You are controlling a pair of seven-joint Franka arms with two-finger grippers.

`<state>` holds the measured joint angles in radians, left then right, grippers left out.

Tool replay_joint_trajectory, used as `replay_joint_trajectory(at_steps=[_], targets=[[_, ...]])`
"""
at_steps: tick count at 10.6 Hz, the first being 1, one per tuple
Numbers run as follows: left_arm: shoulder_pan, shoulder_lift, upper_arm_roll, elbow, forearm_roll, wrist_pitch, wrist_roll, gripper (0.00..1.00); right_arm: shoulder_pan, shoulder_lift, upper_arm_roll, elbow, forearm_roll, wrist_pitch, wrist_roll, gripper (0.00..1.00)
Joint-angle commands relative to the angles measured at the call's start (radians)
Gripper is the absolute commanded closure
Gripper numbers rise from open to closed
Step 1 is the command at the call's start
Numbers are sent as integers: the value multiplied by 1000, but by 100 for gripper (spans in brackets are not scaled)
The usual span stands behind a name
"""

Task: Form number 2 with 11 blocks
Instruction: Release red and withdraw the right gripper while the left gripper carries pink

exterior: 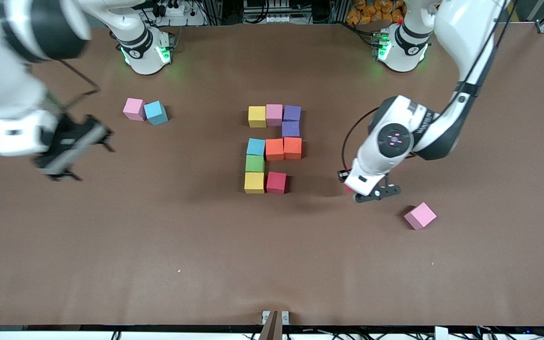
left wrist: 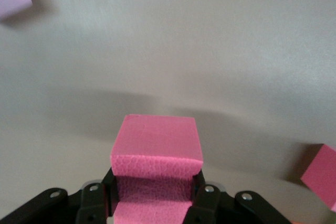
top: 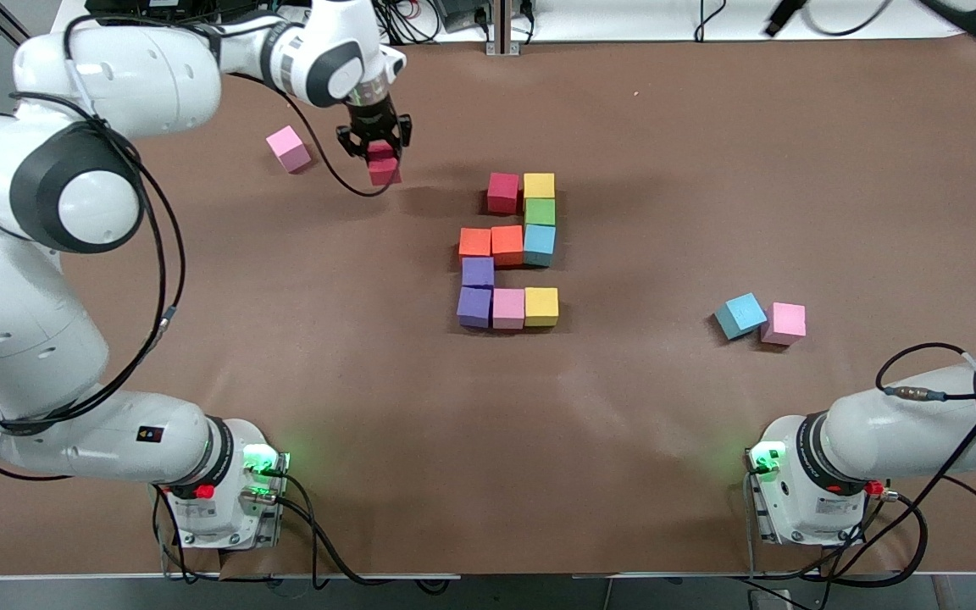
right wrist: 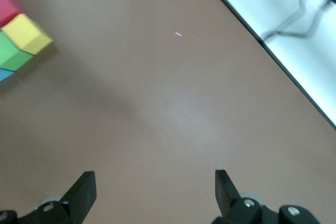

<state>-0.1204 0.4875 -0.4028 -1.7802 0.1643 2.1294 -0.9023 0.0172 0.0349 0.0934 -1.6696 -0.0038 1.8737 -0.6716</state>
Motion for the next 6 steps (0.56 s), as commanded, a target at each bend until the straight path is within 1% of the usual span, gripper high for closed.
replay_joint_trajectory(at_steps=[1,2,3,4,5,6], targets=[[-31,34,2,28,-92,-8,-163,78,-31,-99,32,-52,-51,-84,180,0],[-59,42,4,30,-114,7,-237,78,-31,-124,31,-44,-59,-175,328,0],[-67,51,2,30,-112,27,-325,78,-28,-132,29,-27,-58,-210,460,0],[-77,66,2,30,-112,35,-402,78,-32,-132,23,-9,-44,-241,534,0],[-97,78,2,37,-114,53,-464,78,-34,-133,-1,-1,-16,-258,550,0],[-110,97,4,47,-114,76,-537,78,-36,-135,-26,14,-13,-271,550,0]])
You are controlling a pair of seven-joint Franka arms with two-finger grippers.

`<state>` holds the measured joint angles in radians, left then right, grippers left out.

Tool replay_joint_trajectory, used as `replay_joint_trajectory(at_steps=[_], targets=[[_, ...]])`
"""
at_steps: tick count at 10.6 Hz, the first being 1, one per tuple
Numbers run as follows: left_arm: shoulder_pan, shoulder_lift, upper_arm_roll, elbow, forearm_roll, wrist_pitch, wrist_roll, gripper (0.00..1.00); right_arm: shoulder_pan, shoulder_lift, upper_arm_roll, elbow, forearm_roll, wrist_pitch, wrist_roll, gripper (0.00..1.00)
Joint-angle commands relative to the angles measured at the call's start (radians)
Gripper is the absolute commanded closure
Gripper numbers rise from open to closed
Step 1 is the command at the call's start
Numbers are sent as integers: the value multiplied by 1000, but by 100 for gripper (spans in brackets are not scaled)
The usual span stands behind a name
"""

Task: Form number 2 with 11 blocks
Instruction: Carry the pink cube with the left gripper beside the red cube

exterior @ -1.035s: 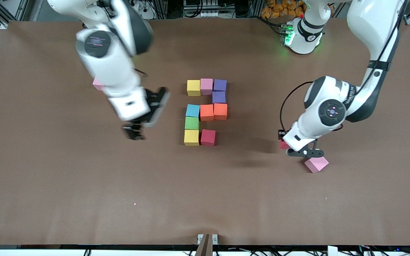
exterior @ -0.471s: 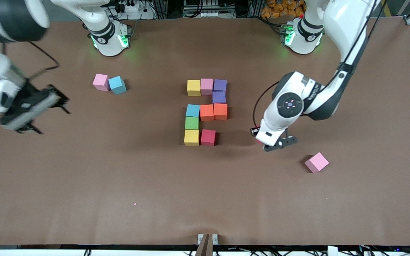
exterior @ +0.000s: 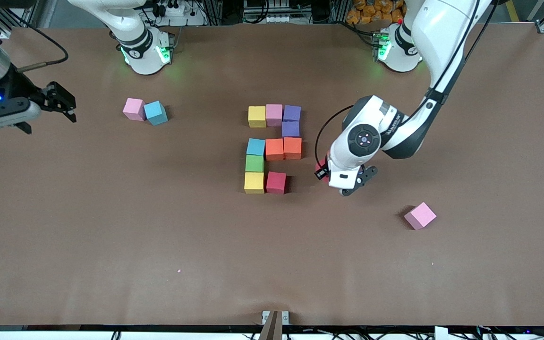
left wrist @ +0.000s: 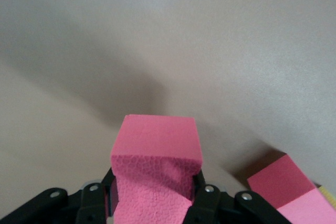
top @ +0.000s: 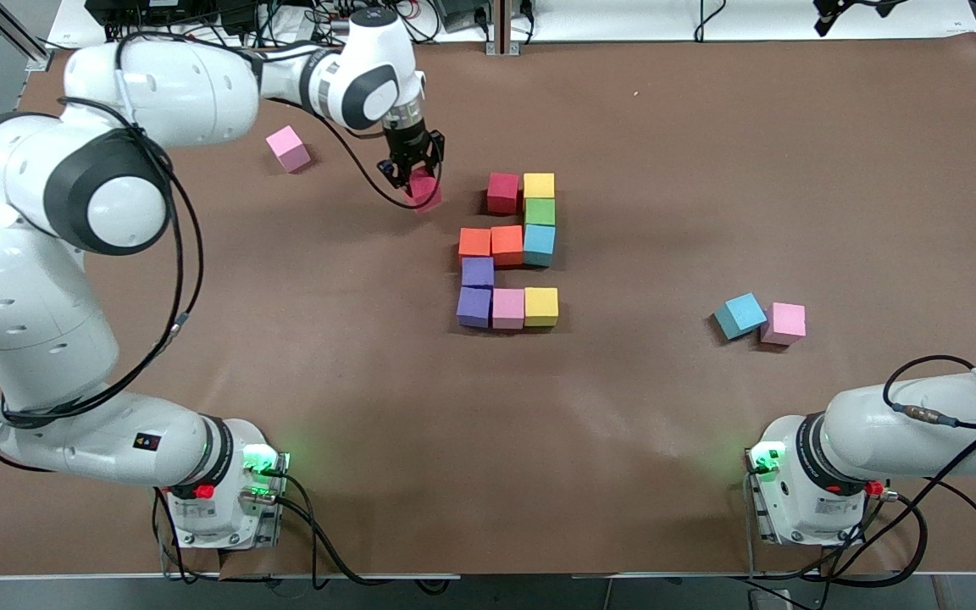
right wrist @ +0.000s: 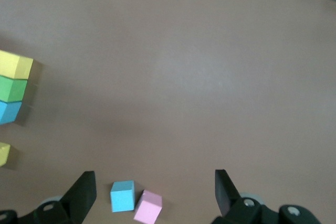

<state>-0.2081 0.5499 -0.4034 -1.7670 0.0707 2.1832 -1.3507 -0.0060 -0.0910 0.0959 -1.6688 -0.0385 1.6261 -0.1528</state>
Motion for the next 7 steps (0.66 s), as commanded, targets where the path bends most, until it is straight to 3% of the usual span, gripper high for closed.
replay_joint_trajectory(at_steps=[1,3,7], targets=[[-30,51,5,35,-19,45,-156,78,-12,-9,-62,14,23,-32,32,0],[-28,77,5,35,-17,120,-293,79,-12,-7,-123,12,25,-43,22,0],[-37,113,6,69,-22,210,-545,79,-23,2,-151,43,19,-49,29,0]])
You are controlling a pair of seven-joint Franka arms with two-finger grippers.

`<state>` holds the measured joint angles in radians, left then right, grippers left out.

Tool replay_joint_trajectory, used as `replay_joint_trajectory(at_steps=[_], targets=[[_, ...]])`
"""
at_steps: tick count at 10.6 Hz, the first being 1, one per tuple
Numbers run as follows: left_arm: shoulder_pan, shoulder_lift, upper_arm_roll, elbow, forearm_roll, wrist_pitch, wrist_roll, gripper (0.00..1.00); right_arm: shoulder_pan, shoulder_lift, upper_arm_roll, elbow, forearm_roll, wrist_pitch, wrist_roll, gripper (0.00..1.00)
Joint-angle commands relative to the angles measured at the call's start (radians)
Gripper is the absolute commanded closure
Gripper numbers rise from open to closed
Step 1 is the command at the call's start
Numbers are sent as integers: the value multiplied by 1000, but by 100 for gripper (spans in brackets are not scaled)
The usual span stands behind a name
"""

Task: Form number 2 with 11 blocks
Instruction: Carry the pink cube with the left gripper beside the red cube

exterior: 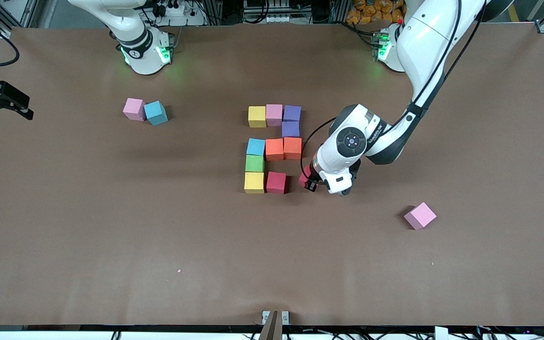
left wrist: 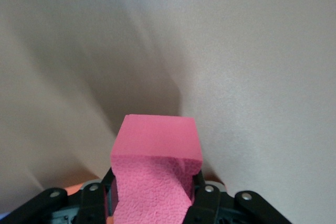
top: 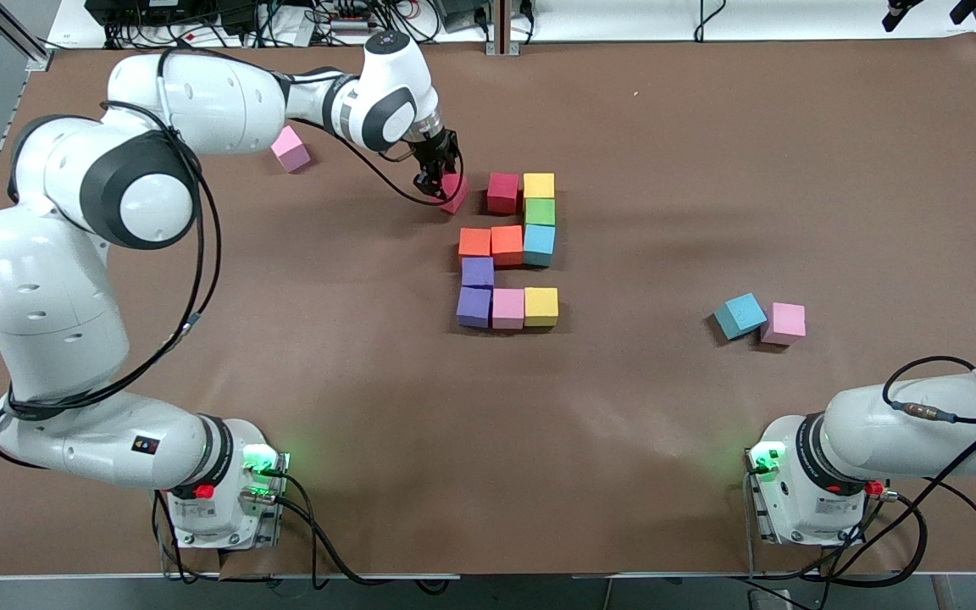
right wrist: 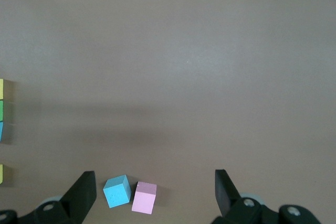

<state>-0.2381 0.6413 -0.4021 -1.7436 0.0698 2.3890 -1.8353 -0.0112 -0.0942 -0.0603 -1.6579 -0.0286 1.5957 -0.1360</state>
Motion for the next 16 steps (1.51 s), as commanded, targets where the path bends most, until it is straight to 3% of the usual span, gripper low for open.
replay_joint_trajectory(at_steps=[1,3,5,16], targets=[[0,35,3,64,-22,4,-99,79,-27,8,4,35,4,-8,12,0],[2,49,5,64,-103,15,-130,79,-91,8,5,49,18,-11,0,0],[-10,67,9,64,-151,82,-130,79,-79,8,16,76,19,-28,3,0],[-76,95,51,68,-142,114,-320,78,-46,33,8,75,4,-46,-8,0]])
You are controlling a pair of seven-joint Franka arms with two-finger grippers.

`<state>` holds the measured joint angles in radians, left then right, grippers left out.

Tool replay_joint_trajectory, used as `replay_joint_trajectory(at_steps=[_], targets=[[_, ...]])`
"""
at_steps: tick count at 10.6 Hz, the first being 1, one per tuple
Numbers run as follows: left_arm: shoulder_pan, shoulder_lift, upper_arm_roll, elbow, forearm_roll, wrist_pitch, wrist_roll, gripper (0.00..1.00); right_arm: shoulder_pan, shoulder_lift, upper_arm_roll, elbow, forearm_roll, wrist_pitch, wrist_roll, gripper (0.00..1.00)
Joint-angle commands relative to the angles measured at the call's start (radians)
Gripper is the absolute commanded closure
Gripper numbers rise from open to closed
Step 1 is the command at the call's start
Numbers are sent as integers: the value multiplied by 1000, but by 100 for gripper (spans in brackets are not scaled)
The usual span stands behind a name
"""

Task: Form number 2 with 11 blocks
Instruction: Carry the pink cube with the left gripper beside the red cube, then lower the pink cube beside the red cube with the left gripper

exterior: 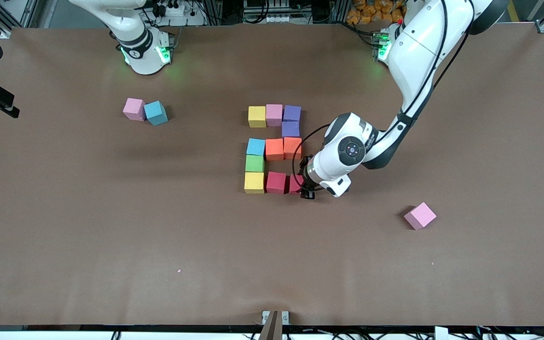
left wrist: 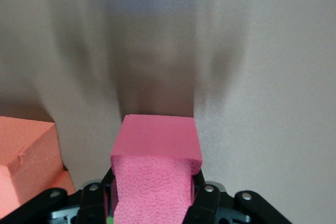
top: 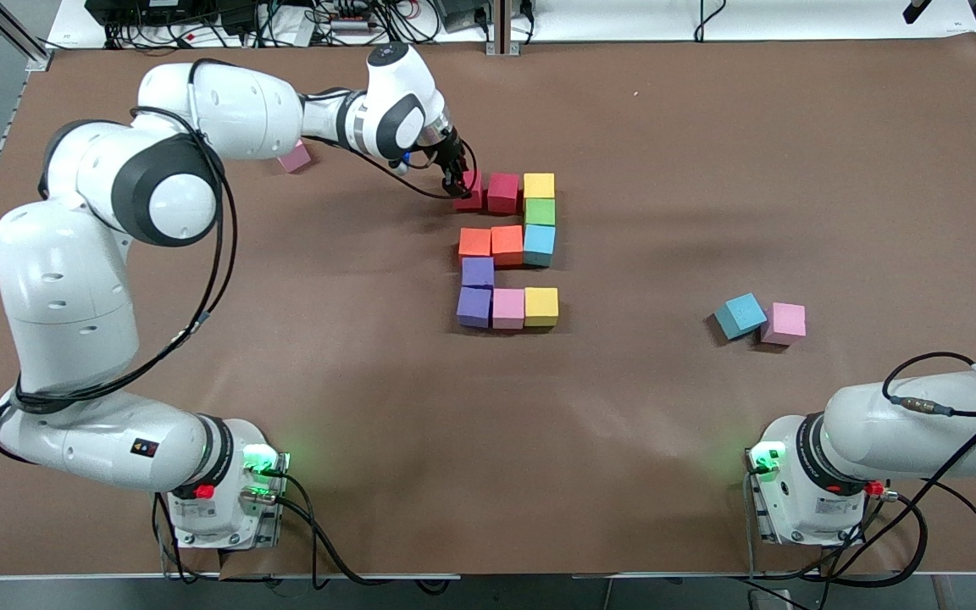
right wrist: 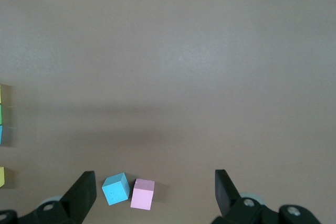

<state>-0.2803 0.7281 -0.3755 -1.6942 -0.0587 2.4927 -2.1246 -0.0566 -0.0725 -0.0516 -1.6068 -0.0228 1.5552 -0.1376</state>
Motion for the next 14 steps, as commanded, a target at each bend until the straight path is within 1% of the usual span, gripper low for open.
replay_joint_trajectory(at_steps=[1,3,5,7,14], targets=[[-42,8,27,22,-13,12,-56,78,-3,13,-1,24,-5,-6,-5,0],[-92,7,72,28,-10,15,-100,78,-11,11,-4,36,11,0,1,0],[-109,8,90,28,-13,34,-101,78,-6,13,-2,39,0,-10,-5,0],[-123,8,95,30,-13,40,-129,78,-3,13,-2,36,0,-14,-5,0],[-138,16,96,38,-7,40,-126,74,-5,13,-2,37,0,-12,-5,0]])
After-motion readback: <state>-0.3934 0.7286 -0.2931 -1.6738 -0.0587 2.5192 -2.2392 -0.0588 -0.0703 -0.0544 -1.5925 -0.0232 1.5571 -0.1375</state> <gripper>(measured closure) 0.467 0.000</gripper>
